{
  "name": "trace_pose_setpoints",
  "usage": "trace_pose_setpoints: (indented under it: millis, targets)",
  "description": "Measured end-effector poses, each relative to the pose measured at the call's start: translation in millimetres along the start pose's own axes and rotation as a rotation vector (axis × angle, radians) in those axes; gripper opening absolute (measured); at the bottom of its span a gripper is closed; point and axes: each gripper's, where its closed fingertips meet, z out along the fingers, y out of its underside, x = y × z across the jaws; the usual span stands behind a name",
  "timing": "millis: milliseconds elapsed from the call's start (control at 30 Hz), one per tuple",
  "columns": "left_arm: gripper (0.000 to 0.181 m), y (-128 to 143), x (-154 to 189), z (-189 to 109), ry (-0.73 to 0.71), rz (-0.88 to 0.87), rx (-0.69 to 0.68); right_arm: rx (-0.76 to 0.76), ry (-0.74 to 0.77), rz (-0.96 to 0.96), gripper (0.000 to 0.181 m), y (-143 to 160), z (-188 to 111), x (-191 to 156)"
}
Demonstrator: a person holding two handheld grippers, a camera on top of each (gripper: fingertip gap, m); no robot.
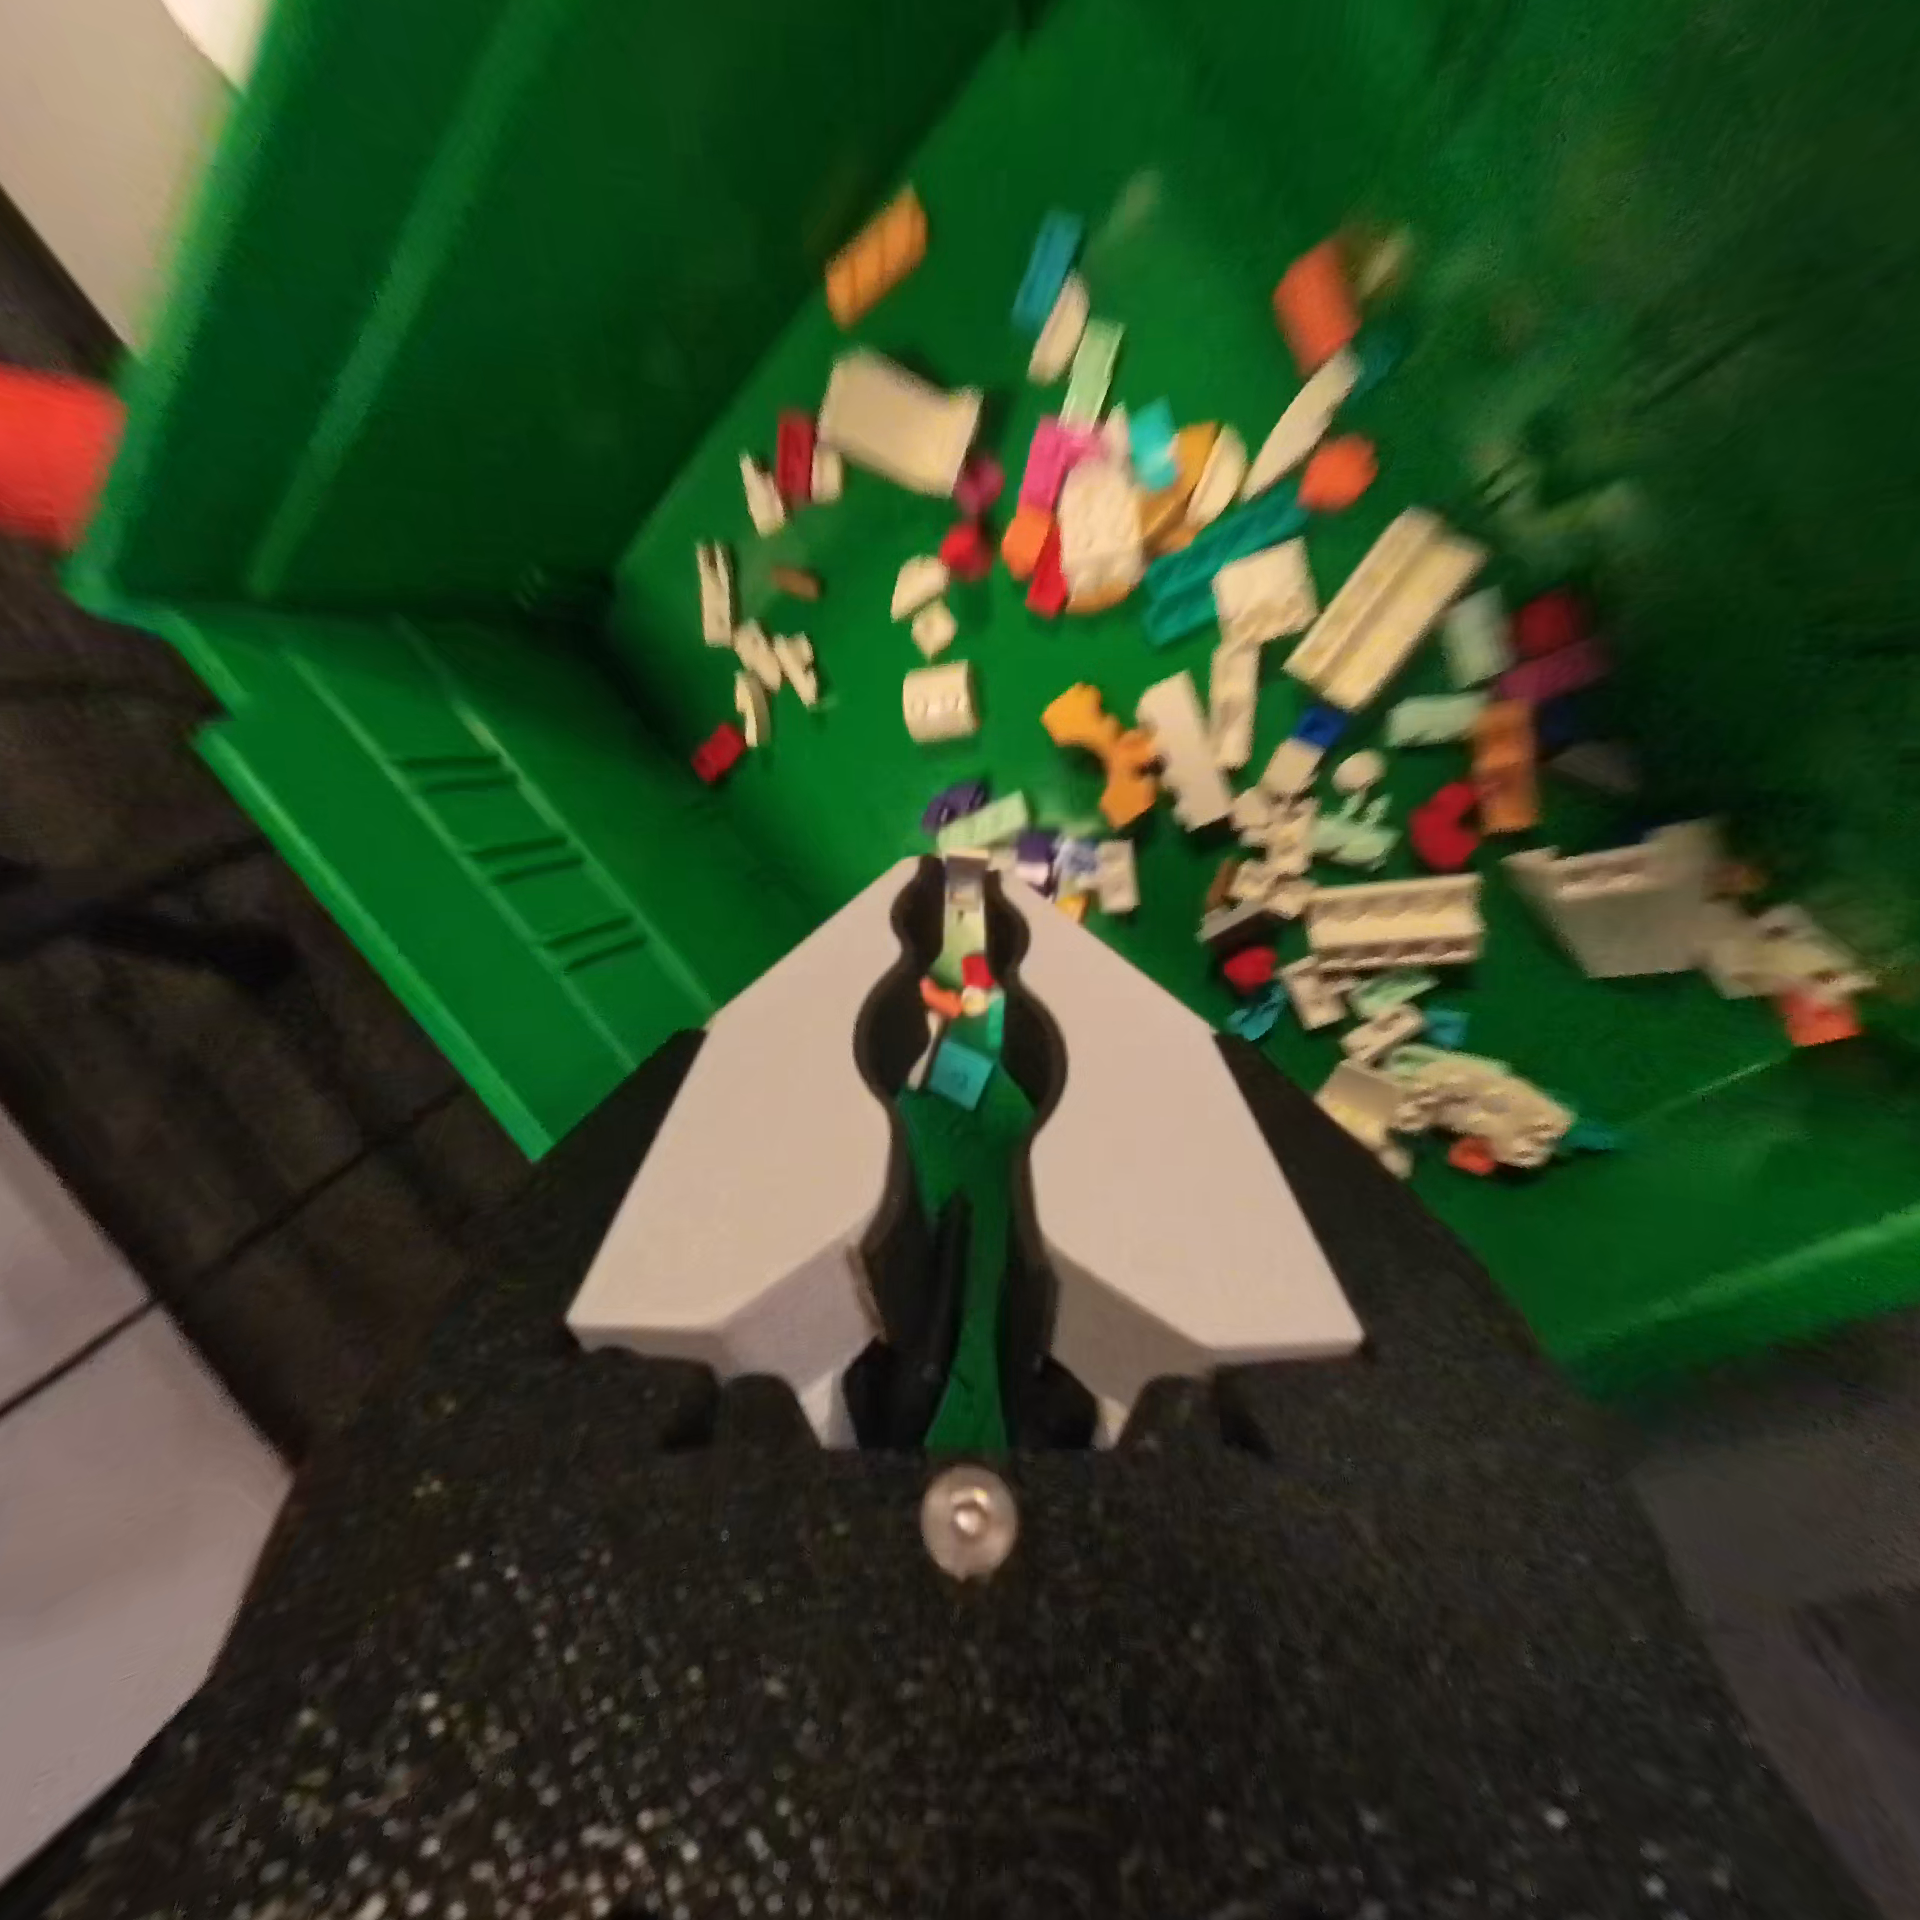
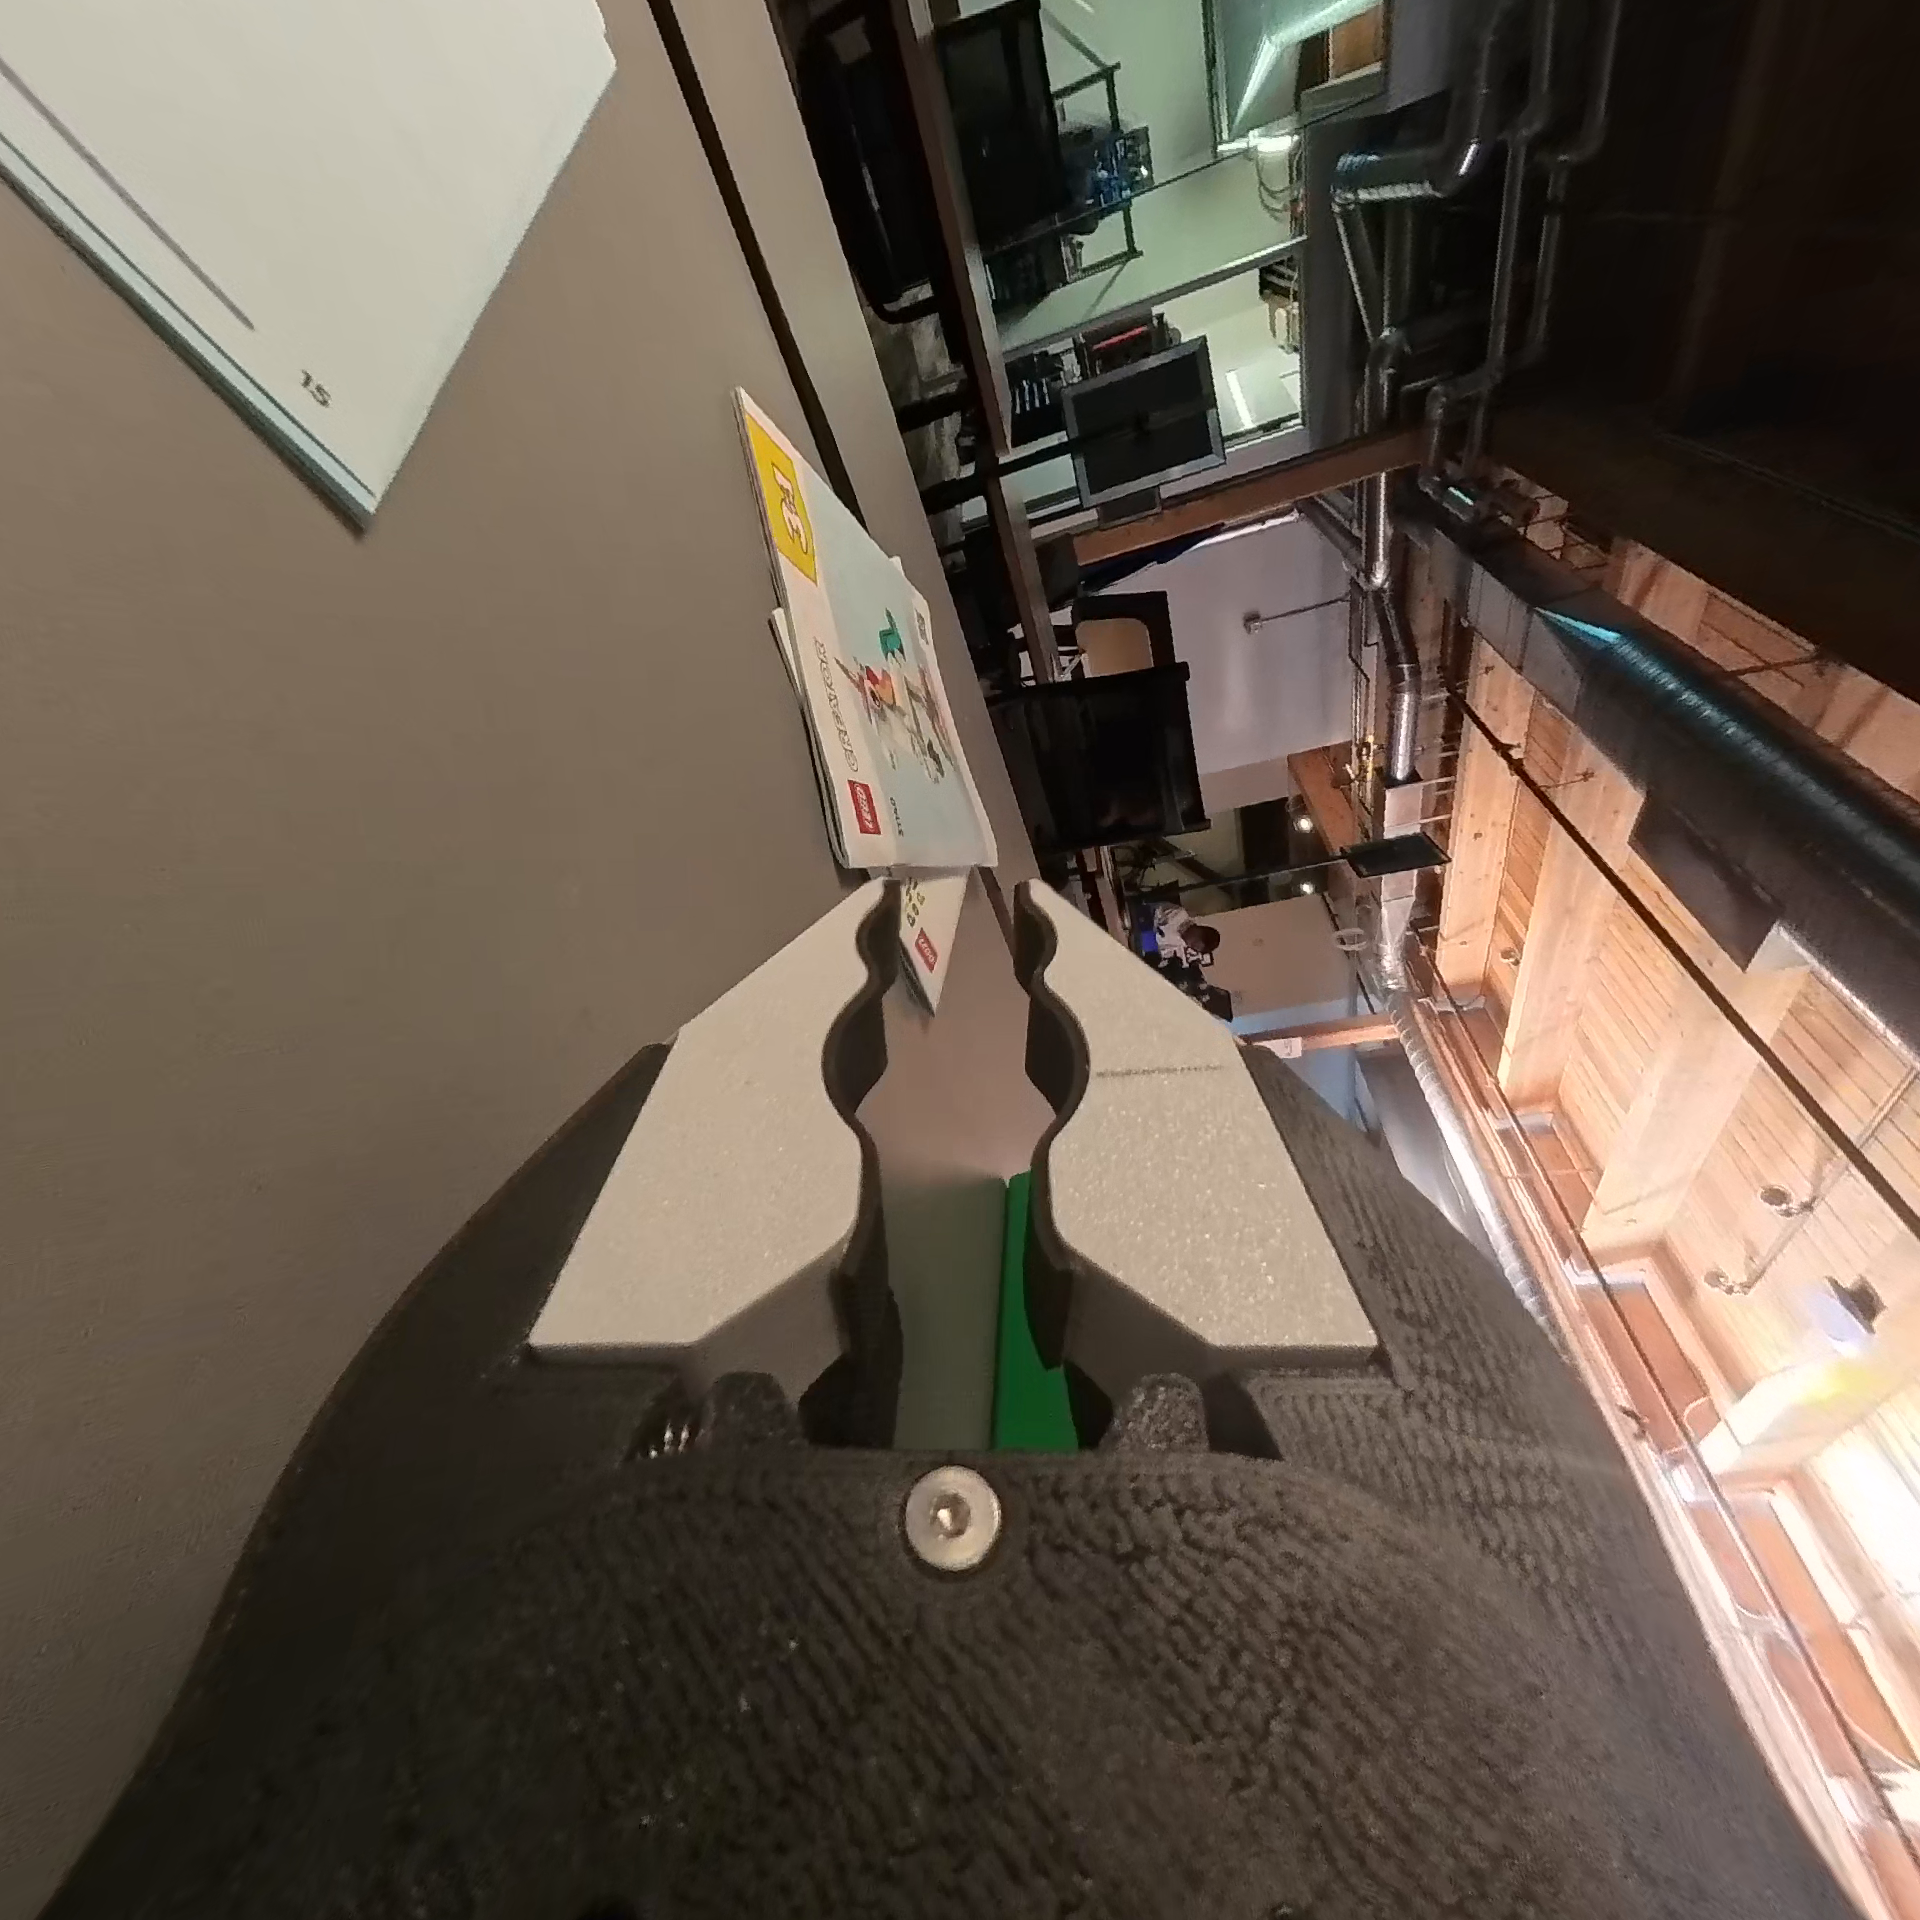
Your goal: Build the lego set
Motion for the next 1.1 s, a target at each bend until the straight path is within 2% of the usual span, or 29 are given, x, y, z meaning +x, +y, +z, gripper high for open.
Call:
trace_pose_setpoints:
  millis: [133,267,433,533,667,733,833,900,933,1033,1100]
  targets:
    - [0.005,-43,17,-55,-0.048,0.014,0.292,0.03,0.013,0.027,0.02,-5,-2,4]
    - [0.005,-69,42,-103,-0.126,0.056,0.439,0.089,0.023,0.064,0.02,-14,-6,9]
    - [0.005,-110,117,-135,-0.042,0.111,0.611,0.2,0.026,0.148,0.019,-30,-16,16]
    - [0.005,-145,178,-138,0.091,0.139,0.734,0.279,0.013,0.203,0.019,-41,-24,19]
    - [0.005,-183,259,-111,0.308,0.156,0.818,0.391,-0.024,0.267,0.019,-55,-35,21]
    - [0.005,-201,288,-98,0.382,0.141,0.888,0.474,-0.055,0.32,0.019,-65,-44,23]
    - [0.005,-227,314,-97,0.509,0.066,1.044,0.633,-0.123,0.423,0.02,-87,-67,27]
    - [0.005,-242,323,-104,0.629,-0.027,1.146,0.792,-0.213,0.538,0.022,-113,-97,33]
    - [0.005,-247,324,-109,0.687,-0.071,1.195,0.895,-0.311,0.639,0.019,-130,-119,36]
    - [0.005,-255,327,-121,0.845,-0.129,1.337,1.209,-0.814,1.012,0.016,-181,-196,48]
    - [0.005,-259,326,-115,0.954,-0.204,1.322,1.245,-1.029,1.117,0.017,-202,-222,42]
